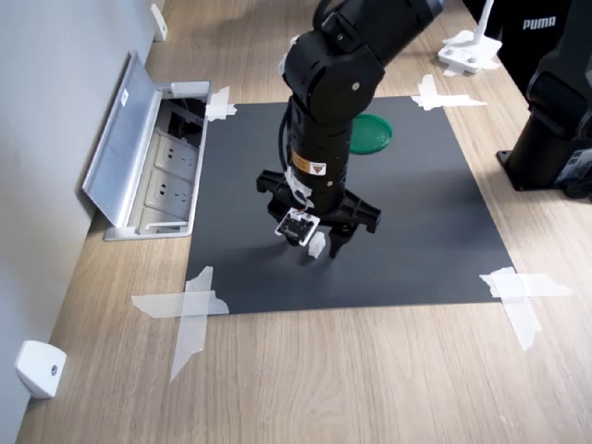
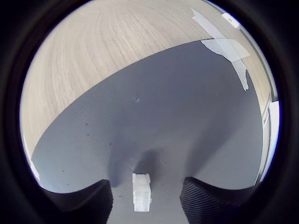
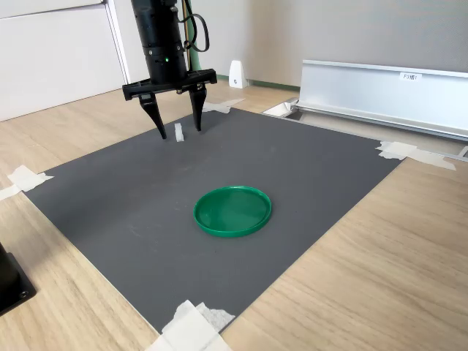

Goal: Grasp a white terminal and put it on the green lid.

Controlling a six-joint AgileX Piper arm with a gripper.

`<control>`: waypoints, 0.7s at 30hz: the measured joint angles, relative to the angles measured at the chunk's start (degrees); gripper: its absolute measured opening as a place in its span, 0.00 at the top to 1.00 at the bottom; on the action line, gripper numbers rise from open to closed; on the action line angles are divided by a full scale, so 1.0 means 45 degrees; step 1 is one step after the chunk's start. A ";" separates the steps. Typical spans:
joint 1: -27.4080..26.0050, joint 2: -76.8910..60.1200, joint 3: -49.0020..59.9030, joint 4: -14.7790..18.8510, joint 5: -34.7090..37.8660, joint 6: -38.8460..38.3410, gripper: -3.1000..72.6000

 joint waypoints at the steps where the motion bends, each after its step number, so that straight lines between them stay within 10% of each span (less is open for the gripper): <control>1: 0.0000 0.0000 0.0000 0.0046 0.0000 0.0000 0.22; 21: -0.0011 0.0366 0.0000 0.0120 0.0116 0.0270 0.78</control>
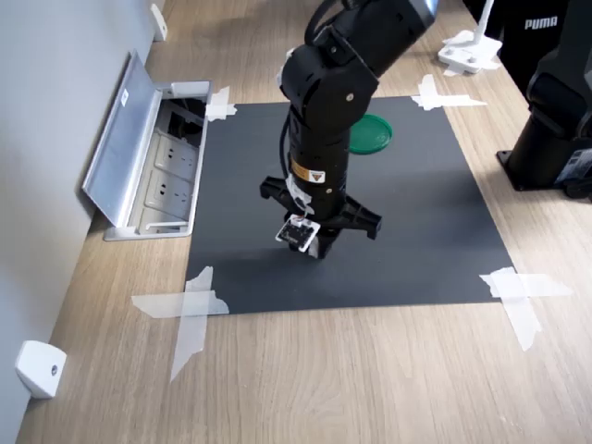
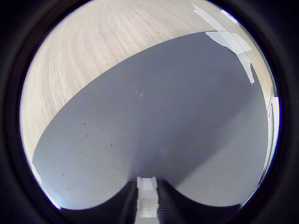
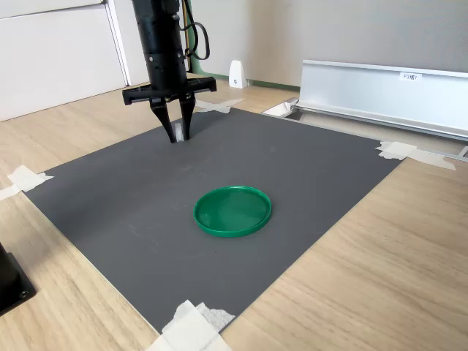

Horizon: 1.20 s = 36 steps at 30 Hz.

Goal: Grasp a white terminal and put it on the green lid.

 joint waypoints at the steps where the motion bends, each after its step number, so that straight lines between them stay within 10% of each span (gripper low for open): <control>1: 0.0000 0.0000 0.0000 0.0000 0.0000 -0.0031 0.82; 18: -0.0420 -0.2477 -0.0699 0.0225 0.2378 -0.0527 0.83; 36: -0.5675 -0.5096 0.0649 0.0261 0.3652 -0.4262 0.83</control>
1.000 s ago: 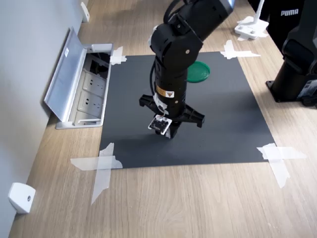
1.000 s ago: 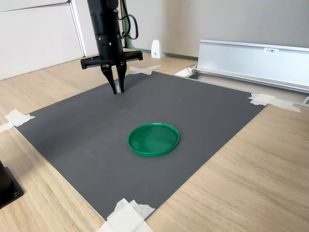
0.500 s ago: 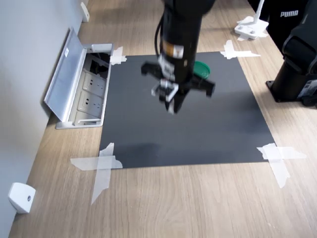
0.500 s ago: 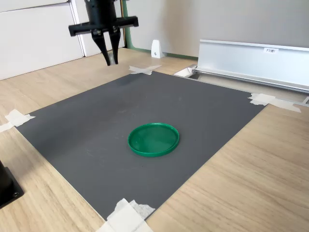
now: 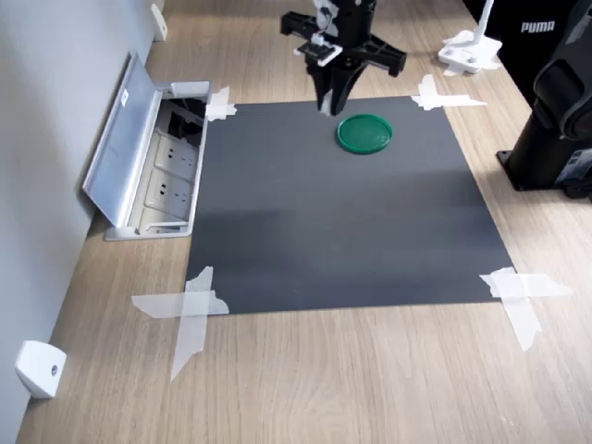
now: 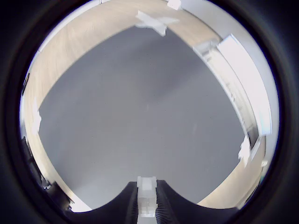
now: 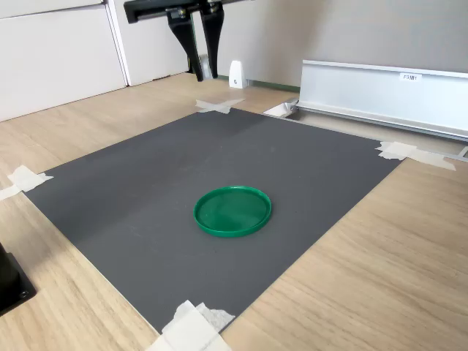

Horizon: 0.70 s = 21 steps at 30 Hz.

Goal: Grasp a white terminal and put it on the green lid.

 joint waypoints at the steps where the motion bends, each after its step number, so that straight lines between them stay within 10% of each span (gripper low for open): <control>1: -0.0308 -0.0071 0.0270 0.0000 -0.0037 -0.0247 0.83; 21: -0.3615 -0.0346 0.3980 -0.0554 -0.3253 -0.1639 0.83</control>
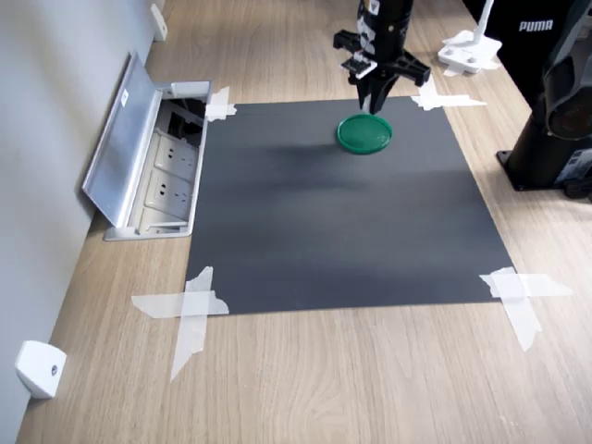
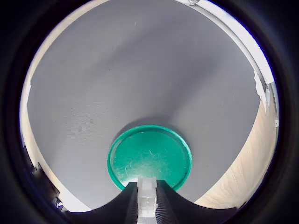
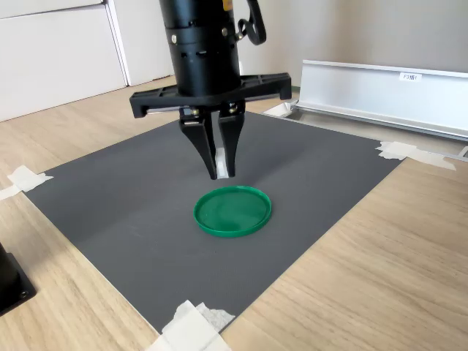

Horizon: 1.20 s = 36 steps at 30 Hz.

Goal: Grasp a white terminal and put it on the green lid.

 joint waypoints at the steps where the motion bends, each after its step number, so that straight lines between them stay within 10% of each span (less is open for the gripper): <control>1: 0.0000 0.0029 0.0065 0.0000 -0.0090 0.0000 0.83; 19: 0.0000 0.1372 0.0253 -0.0259 -0.0790 0.0115 0.80; 31: 0.0000 0.1335 0.0253 -0.0291 -0.0998 0.0883 0.28; 36: 0.0000 0.0129 0.0253 0.0095 -0.1222 0.1966 0.23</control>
